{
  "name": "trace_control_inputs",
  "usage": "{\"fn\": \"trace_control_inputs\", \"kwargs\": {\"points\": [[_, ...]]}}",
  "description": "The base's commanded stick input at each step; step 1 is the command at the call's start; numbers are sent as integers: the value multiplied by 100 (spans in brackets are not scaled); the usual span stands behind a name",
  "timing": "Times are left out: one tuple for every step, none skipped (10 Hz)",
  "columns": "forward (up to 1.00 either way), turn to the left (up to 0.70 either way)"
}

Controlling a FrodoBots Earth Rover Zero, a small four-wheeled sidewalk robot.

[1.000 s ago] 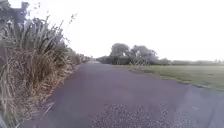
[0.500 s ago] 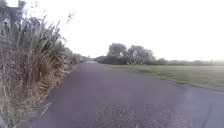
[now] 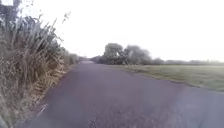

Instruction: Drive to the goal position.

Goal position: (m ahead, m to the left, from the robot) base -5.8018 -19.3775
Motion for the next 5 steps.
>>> {"fn": "trace_control_inputs", "kwargs": {"points": [[0, -45], [0, -45], [0, -45], [0, -45], [0, -45]]}}
